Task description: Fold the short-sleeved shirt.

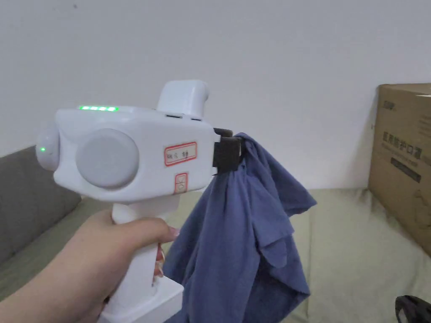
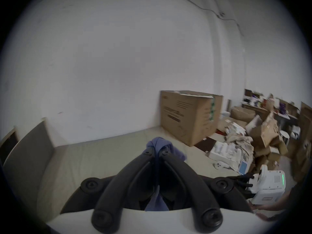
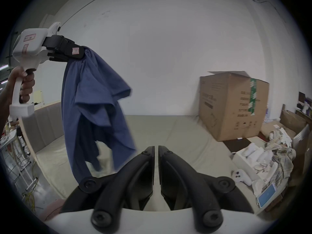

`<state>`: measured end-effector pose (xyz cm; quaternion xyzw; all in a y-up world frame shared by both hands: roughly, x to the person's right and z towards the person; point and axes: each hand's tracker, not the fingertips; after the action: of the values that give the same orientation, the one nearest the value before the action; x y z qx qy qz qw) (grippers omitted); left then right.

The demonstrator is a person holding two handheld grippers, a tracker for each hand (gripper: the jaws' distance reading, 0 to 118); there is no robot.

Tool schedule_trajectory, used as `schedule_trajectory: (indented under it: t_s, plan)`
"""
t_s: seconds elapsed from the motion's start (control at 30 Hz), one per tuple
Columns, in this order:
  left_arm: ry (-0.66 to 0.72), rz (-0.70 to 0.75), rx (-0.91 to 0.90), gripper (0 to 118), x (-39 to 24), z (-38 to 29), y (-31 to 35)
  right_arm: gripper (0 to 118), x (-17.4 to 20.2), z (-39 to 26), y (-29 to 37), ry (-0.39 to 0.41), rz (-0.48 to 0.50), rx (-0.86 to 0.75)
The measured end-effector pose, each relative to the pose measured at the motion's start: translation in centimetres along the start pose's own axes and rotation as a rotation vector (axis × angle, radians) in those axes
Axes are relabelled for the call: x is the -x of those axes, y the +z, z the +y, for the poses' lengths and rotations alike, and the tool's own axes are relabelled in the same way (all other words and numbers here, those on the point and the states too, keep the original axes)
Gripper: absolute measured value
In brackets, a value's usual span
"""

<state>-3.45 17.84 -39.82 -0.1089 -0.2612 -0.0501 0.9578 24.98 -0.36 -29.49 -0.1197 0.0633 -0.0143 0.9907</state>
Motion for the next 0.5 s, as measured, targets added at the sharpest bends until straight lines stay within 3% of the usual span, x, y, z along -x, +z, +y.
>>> schedule_trajectory:
  t_s: [0.17, 0.3, 0.43, 0.47, 0.5]
  plan:
    - [0.059, -0.098, 0.298, 2, -4.4, -5.9, -9.3, 6, -4.2, -1.0, 0.6, -0.092, -0.088, 0.023]
    - [0.233, -0.128, 0.682, 2, -4.8, -17.8, -17.9, 6, -6.6, -3.4, 0.3, -0.139, -0.153, 0.102]
    - [0.33, -0.023, 0.886, 5, -4.0, -28.3, -21.3, 6, -7.5, -6.0, -0.6, -0.156, -0.15, 0.188]
    - [0.368, -0.031, 0.904, 13, -3.8, -29.8, -21.3, 6, -7.4, -6.5, -0.8, -0.153, -0.151, 0.203]
    - [0.399, -0.04, 0.929, 37, -3.6, -30.9, -21.2, 6, -7.3, -7.0, -1.0, -0.152, -0.149, 0.216]
